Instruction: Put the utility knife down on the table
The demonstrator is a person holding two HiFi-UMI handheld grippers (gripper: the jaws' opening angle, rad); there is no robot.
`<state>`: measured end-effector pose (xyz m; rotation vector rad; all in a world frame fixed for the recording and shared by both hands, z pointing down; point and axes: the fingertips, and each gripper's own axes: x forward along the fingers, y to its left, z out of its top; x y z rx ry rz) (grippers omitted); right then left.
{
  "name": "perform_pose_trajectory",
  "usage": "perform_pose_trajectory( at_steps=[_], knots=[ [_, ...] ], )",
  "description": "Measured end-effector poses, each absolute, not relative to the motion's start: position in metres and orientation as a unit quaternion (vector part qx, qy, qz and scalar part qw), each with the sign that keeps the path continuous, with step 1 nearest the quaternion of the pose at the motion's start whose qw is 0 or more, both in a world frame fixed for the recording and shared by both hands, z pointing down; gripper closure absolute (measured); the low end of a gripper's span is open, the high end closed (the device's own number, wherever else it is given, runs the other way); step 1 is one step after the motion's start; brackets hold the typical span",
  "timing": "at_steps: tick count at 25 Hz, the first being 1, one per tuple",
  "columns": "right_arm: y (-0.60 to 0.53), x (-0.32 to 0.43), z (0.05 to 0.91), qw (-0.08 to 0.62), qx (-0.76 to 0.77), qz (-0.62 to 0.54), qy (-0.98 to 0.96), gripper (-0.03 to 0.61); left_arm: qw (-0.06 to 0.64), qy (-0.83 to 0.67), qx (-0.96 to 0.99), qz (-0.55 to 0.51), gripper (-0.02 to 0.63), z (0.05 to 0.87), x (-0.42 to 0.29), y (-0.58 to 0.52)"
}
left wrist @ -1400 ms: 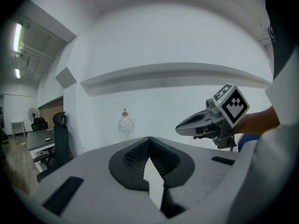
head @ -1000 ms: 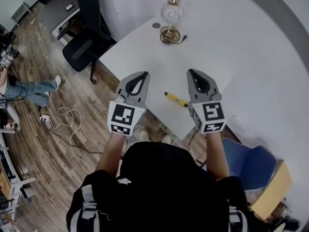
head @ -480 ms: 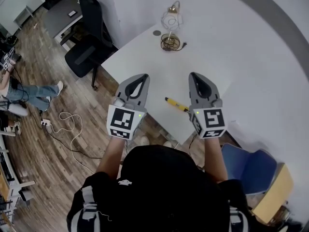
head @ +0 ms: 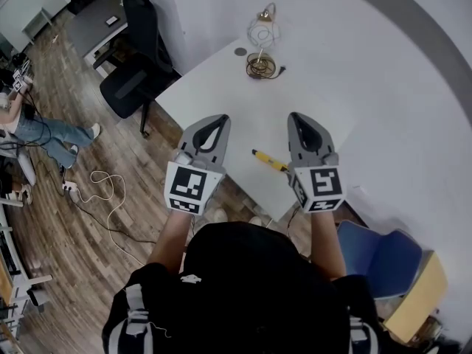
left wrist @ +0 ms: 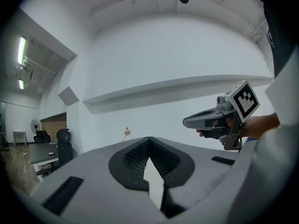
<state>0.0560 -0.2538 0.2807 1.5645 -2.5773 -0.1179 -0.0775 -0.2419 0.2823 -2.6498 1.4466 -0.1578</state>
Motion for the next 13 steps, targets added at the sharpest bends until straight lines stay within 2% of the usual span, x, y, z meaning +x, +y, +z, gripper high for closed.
perform_pose_trajectory(
  at_steps=[13],
  knots=[
    [-0.2512,0.0514,0.2850,0.075,0.514,-0.041,-0.853,0.545,0.053,0.476,-0.876,-0.053,0.600,0.2874,-0.0739,-0.2406]
  ],
)
